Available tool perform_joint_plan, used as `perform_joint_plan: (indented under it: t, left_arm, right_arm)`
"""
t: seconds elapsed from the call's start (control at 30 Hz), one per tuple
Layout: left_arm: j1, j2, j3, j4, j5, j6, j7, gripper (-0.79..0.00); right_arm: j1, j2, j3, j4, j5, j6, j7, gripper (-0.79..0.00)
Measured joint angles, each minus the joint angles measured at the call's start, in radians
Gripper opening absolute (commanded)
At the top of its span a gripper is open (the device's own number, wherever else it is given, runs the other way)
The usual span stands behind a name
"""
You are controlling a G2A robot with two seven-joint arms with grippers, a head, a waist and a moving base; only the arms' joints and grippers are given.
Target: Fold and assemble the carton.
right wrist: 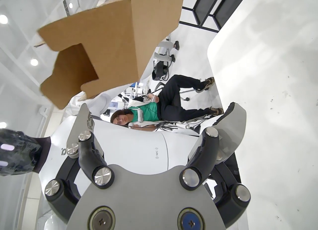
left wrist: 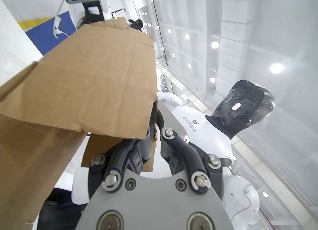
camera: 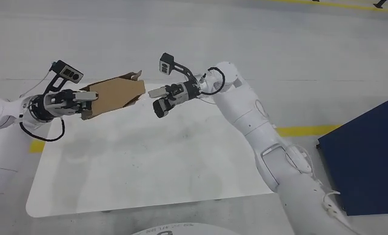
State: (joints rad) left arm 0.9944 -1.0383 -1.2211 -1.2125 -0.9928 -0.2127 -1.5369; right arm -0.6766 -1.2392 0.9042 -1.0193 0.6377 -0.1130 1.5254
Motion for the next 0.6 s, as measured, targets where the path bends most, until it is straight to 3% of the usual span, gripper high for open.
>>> perform_joint_plan:
  t: [0.17,0.33,0.6]
  left_arm:
    - [0.0,0.01,0.019,-0.043,0.015,0.04,0.001,-0.785]
    - [0.001,0.023,0.061,-0.082,0.072,0.051,0.001,-0.785]
    - [-0.021,0.032,0.078,-0.041,0.065,0.033,0.001,-0.785]
  right_arm:
    - [0.01,0.012,0.034,0.044,0.025,0.025,-0.012,0.0]
    - [0.02,-0.006,-0.025,0.009,-0.029,0.054,-0.063,0.0]
    - [0.04,-0.038,-0.127,-0.016,-0.102,0.082,-0.085,0.0]
